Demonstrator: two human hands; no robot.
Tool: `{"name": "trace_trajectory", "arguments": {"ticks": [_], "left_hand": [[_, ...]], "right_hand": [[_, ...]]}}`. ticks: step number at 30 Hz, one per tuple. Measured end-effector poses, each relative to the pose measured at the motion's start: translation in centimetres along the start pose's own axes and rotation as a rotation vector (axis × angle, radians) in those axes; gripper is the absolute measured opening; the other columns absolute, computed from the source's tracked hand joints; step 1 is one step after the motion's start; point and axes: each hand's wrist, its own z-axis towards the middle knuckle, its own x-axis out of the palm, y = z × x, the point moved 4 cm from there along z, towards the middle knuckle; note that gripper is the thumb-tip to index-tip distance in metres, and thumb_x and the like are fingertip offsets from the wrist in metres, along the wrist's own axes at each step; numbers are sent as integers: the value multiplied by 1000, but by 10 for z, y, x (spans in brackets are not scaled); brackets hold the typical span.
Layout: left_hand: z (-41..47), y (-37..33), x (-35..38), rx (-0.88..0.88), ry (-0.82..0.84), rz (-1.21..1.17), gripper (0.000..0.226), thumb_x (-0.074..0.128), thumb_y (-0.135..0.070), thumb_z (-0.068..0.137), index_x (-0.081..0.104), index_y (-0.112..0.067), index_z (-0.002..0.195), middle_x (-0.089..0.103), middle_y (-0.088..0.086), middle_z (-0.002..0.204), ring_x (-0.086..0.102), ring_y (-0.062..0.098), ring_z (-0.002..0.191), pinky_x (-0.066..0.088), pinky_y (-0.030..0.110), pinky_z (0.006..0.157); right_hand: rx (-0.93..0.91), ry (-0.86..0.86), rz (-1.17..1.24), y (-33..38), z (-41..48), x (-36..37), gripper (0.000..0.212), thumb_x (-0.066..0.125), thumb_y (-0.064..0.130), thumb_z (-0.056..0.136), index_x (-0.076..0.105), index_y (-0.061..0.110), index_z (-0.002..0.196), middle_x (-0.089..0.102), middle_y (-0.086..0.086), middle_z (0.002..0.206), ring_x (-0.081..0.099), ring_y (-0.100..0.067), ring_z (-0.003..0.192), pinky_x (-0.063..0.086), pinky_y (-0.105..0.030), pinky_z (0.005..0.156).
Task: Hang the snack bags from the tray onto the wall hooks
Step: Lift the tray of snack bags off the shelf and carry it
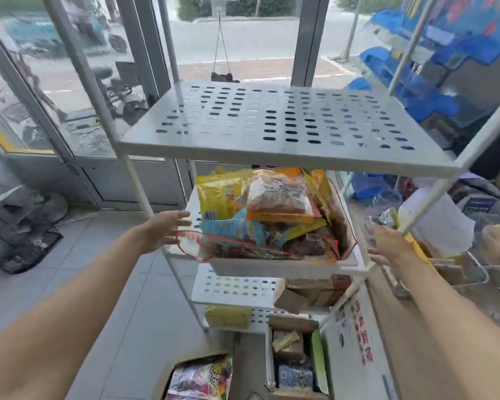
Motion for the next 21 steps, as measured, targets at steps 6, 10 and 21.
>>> {"name": "trace_trajectory", "arguments": {"ticks": [6, 10, 21], "left_hand": [[44, -4, 8, -69, 14, -112, 30, 49, -33, 101, 59, -16, 124, 61, 6, 130, 63, 29, 106, 51, 45, 93], [62, -4, 11, -91, 86, -172, 33, 50, -31, 101, 63, -14, 127, 67, 6, 125, 68, 24, 101, 59, 36, 71], [92, -19, 21, 16, -82, -34, 42, 67, -24, 93, 58, -13, 132, 71, 5, 96, 68, 11, 56, 52, 24, 46]], "right_hand": [[201, 289, 141, 9, 45, 36, 50, 49, 50, 100, 48, 23, 141, 53, -8, 135, 58, -32, 117, 52, -39, 84], [190, 291, 181, 7, 68, 58, 57, 70, 61, 80, 68, 18, 118, 68, -9, 123, 61, -30, 115, 53, -43, 95], [243, 207, 160, 10, 71, 62, 94, 79, 76, 53, 64, 18, 125, 69, -6, 115, 63, -21, 93, 50, -30, 62]]}}
